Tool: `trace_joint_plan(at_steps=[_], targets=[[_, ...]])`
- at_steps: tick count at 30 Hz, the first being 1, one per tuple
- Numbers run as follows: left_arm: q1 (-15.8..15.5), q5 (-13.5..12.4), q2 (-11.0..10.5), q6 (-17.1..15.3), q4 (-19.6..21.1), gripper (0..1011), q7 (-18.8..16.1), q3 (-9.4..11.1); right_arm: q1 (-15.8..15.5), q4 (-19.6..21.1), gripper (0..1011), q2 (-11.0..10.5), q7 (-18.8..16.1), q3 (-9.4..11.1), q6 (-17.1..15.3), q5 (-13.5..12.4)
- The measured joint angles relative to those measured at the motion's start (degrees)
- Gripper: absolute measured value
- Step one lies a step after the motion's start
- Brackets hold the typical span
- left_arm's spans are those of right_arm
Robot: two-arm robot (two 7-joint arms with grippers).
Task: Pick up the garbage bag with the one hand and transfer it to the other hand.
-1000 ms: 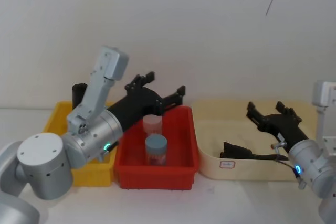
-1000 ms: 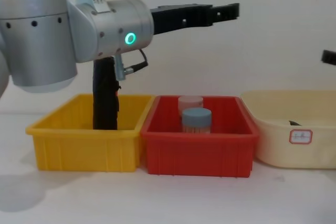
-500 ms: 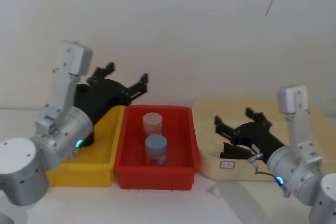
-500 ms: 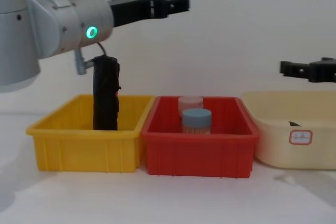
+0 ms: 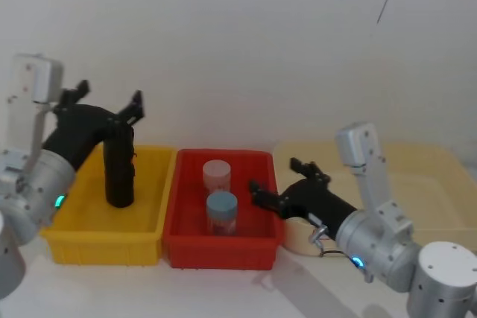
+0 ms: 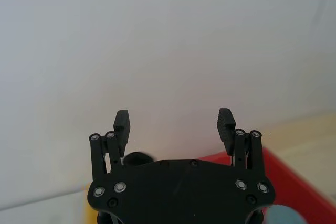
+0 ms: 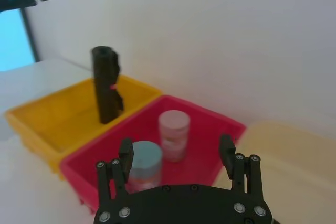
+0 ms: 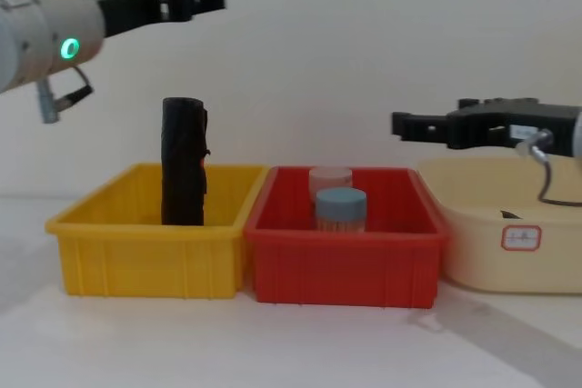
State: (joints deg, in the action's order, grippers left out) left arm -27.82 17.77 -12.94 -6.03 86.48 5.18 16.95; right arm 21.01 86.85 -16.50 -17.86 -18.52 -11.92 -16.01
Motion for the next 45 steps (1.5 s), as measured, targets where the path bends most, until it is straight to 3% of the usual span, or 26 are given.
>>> trace_joint_plan(at_steps=[11, 17, 45], targets=[[1.86, -1.45, -1.13, -0.05, 1.48, 1001, -4.24, -3.85, 3.49, -3.84, 1000, 1.05, -3.92, -3.88, -0.60, 0.05], [2.43, -1.86, -1.46, -0.03, 1.90, 1001, -5.48, -5.05, 4.63, -5.74, 1000, 1.35, -4.68, -4.78, -0.65, 0.01], [3.21, -2.46, -1.92, 0.07, 2.46, 1001, -7.21, -6.75, 9.58, -16.42, 999, 3.03, -6.25, -8.14, -0.17, 0.05]])
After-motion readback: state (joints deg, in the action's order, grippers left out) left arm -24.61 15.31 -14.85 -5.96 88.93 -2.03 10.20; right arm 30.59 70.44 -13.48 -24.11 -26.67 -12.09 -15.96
